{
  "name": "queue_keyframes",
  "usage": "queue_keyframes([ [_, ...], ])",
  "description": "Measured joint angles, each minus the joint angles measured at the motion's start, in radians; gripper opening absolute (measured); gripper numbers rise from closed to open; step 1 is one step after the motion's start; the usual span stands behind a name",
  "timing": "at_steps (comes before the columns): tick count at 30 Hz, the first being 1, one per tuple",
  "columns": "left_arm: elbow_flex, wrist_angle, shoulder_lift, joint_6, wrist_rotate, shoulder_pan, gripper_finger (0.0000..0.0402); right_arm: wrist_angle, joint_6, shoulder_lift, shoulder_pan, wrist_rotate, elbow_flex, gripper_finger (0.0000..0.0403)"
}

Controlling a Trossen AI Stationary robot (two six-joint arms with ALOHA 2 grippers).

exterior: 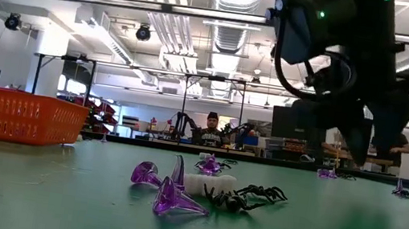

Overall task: Sort Halloween decoration
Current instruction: Put the black spider toy into the blue bin

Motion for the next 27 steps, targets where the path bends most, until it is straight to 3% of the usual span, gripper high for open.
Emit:
queue_keyframes([
  [11,-0.056,-0.011,-0.006,-0.023,0.000,0.000,0.0082,0.007,-0.109,0.000,0.040,-0.001,0.107,0.0148],
  [27,-0.056,-0.010,0.066,-0.069,0.000,0.000,0.0082,0.139,-0.641,-0.002,0.056,-0.114,0.168,0.0148],
])
